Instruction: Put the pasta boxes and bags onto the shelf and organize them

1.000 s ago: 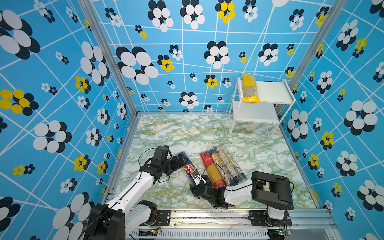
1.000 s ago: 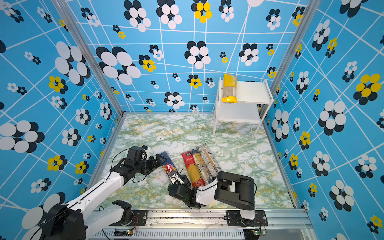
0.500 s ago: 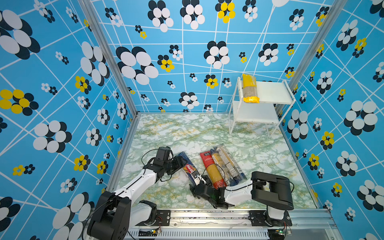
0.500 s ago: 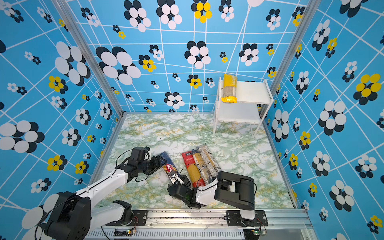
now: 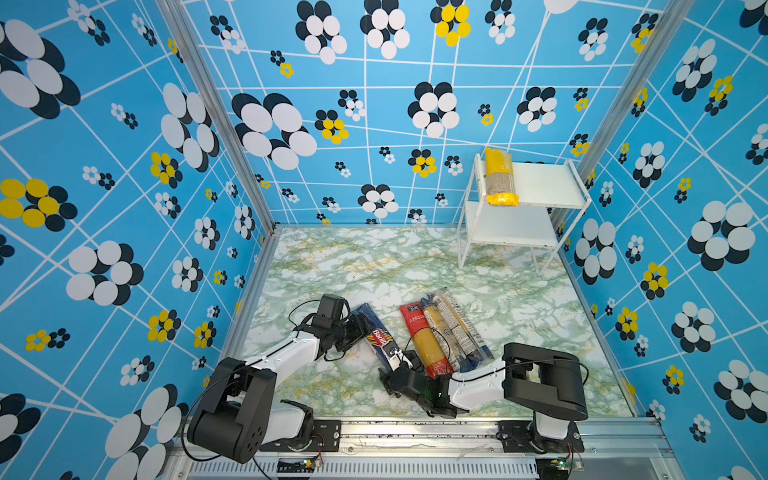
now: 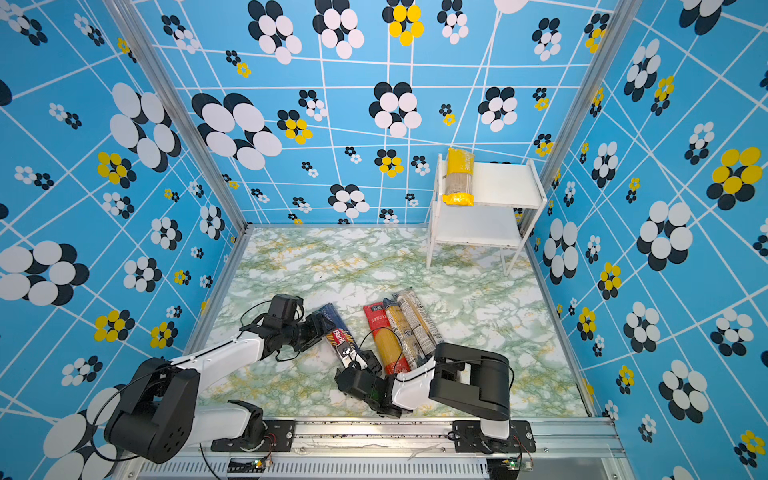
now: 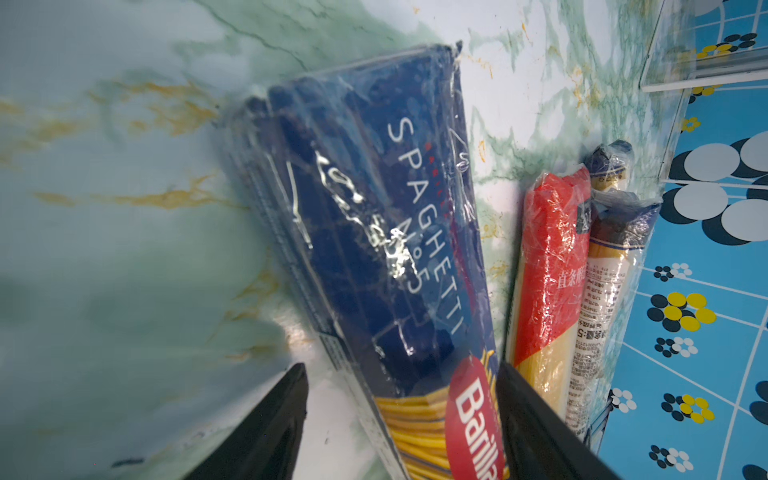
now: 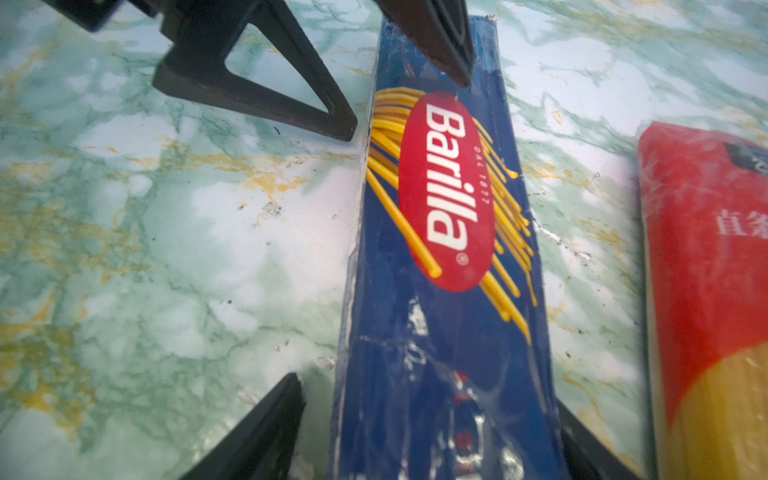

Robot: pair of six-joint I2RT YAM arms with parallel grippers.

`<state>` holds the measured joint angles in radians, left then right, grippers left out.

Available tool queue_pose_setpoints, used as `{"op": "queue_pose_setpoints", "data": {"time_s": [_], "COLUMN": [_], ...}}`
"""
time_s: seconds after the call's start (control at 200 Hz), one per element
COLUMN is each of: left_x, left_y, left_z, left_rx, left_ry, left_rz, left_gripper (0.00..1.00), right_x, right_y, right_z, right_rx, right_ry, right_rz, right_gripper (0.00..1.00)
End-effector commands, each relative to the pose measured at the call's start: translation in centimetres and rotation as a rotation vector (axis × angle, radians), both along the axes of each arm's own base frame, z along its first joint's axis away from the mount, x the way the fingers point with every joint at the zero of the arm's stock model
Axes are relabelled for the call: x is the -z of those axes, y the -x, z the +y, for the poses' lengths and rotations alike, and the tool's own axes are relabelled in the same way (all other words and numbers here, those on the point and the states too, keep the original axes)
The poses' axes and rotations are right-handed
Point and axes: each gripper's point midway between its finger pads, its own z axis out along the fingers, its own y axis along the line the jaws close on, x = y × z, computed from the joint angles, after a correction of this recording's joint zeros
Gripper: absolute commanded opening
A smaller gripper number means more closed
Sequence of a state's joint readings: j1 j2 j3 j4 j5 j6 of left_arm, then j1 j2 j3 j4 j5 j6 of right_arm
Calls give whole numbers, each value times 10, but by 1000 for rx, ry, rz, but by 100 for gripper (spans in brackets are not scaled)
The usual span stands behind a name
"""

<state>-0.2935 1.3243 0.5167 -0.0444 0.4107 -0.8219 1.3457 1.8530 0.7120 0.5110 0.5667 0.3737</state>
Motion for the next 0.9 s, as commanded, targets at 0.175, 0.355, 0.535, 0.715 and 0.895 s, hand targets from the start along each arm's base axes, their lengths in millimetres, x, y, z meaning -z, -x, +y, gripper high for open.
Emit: {"op": "queue_pose_setpoints", "data": {"time_s": [0.175,0.355,0.535,0.715,0.895], "left_x": [-7,-4,-3,-2,-1], "left_y": [-17,-21,-28,-34,-37], "left_z": [-3,-5,-7,-12,-16], "left_rx": [3,10,18,30,42], "left_ry": [-2,0,-1,9,18], "left_rz": [-44,-40,-44,-42,-37], "left_gripper": [73,74,75,75,75], "right_x": [-8,-18,-26,-29,-29], "right_y": [1,-2,-7,-12,-18], "right_z": [-8,-4,-3,2,4], "right_rx": [-40,-71,-80,-97,-100], "right_ry": [50,47,43,25,8], "right_rz": [-11,-18,-30,-16,-3], "right_gripper": [82,83,83,84,85]}}
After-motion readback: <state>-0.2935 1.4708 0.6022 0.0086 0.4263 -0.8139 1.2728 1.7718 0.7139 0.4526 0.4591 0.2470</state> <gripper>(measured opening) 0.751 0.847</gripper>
